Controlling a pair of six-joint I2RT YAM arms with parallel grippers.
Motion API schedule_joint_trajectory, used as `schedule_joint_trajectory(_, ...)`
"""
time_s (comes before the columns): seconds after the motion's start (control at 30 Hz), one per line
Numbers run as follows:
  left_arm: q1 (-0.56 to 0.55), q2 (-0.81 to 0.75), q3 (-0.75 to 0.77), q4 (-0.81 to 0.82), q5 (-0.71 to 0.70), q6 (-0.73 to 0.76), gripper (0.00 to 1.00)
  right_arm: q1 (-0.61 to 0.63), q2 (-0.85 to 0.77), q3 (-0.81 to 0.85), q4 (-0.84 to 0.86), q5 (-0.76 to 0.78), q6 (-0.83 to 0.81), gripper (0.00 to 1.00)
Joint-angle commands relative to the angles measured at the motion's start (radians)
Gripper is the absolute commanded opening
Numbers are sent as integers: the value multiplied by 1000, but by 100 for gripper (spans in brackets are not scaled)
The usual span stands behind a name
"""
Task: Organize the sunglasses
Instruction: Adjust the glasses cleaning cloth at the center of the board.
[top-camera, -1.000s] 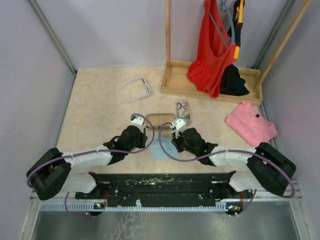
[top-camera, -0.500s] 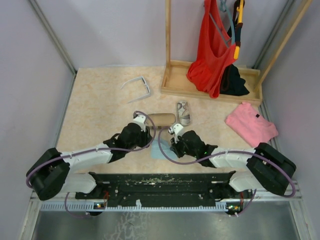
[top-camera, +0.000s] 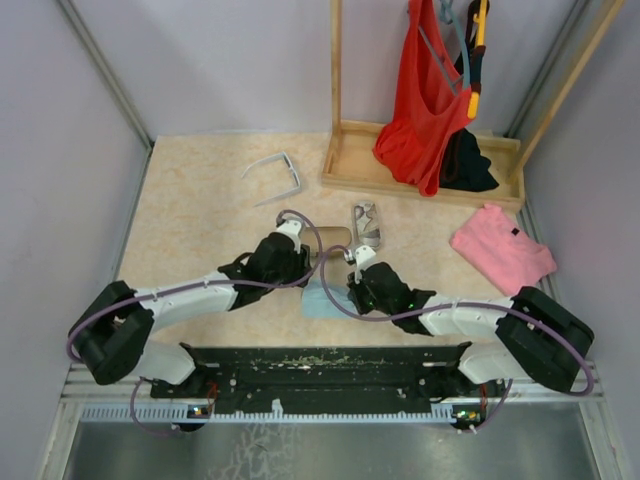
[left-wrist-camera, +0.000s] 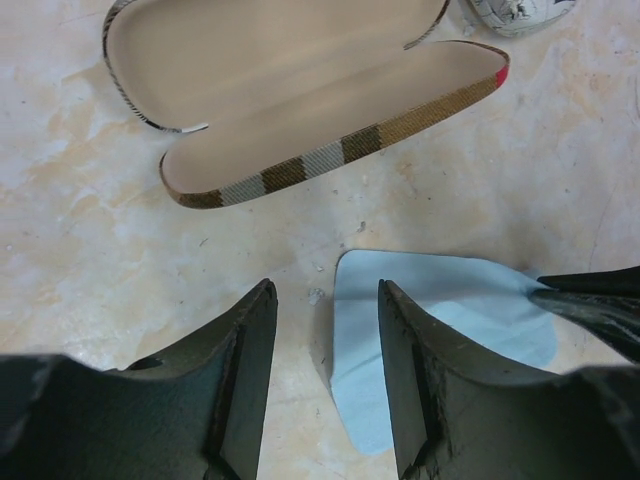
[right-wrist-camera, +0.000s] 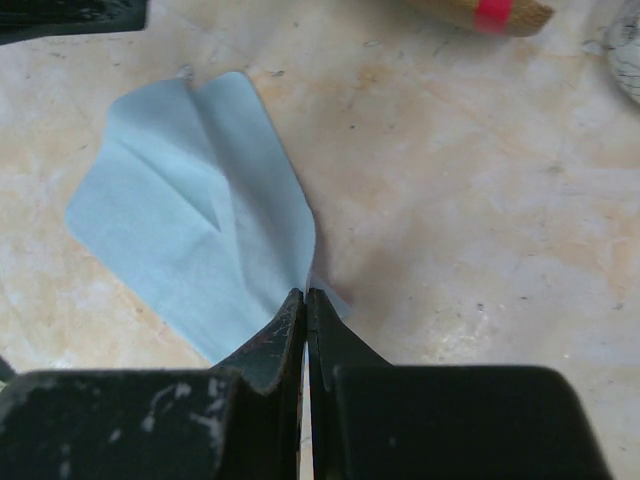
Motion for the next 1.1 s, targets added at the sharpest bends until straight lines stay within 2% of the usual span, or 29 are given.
schedule_joint_trajectory(0.0, 24, -37, -7, -11, -29, -27, 51, 4, -15, 85, -27, 126, 13, 0)
schedule_joint_trajectory(0.23, 50, -9, 12, -33, -21, -12, 54, -19, 175, 278, -181, 166, -49, 0)
schedule_joint_trajectory(0.37, 59, 16, 17, -31, -13, -5, 54, -20, 228, 319, -189, 166, -74, 0)
schedule_joint_trajectory(0.57, 64, 48, 31, -51, -20, -24, 53, -23, 222, 318, -218, 179, -69, 0)
schedule_joint_trajectory(0.73, 64, 88, 32, -13, 30, -18, 53, -26, 204, 300, -222, 133, -65, 0)
schedule_joint_trajectory(0.87, 64, 131, 69, -43, 67, -27, 48, -25, 199, 290, -202, 102, -60, 0)
schedule_joint_trajectory(1.07, 62, 79, -16, 18, 122, -52, 49, -27, 192, 282, -191, 89, -50, 0)
